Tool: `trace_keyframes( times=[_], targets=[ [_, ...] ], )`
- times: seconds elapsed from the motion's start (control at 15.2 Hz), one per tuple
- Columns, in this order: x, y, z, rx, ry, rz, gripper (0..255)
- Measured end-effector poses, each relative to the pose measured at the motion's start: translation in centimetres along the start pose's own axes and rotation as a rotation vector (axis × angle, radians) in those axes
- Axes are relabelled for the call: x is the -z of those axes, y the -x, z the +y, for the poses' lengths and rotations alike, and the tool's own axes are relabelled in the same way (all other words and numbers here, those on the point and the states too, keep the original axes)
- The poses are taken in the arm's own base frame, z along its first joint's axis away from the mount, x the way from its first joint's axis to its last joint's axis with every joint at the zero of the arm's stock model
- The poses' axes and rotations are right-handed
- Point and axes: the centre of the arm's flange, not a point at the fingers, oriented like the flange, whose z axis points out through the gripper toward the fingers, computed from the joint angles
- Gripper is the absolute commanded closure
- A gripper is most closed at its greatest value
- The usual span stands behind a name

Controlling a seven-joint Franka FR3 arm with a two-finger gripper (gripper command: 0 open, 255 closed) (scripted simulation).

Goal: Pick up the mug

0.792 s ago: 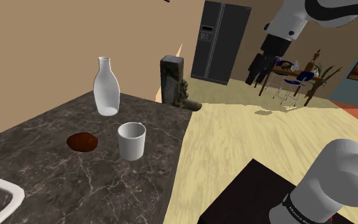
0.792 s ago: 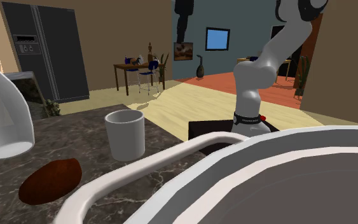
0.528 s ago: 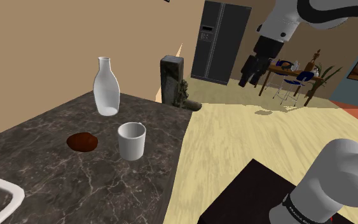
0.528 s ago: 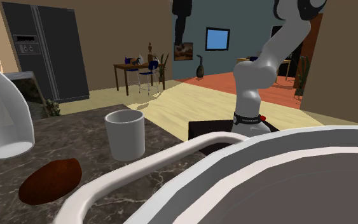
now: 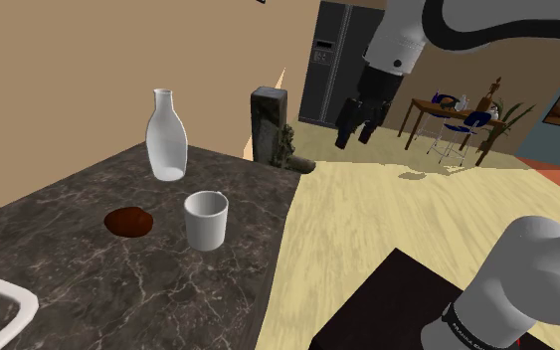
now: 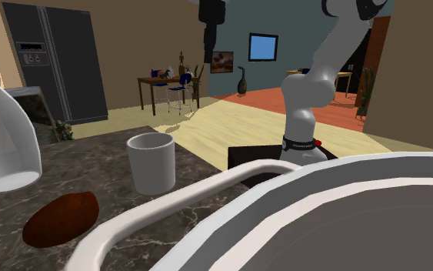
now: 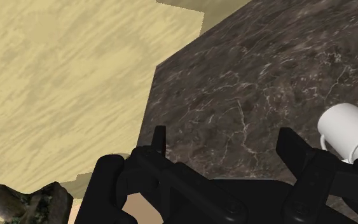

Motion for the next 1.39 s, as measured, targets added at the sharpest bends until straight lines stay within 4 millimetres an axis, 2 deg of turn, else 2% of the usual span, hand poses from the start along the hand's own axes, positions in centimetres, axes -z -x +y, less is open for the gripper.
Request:
trace_keyframes(
  times=[0.26, 0.53, 1.39],
  targets=[
    [-1.9, -2.0, -5.1, -0.005, 0.012, -0.01, 0],
    [-3.9, -3.3, -10.4, -0.01, 0.023, -0.019, 0],
    [-10.4, -8.5, -25.7, -0.026, 0.062, -0.052, 0]
  ],
)
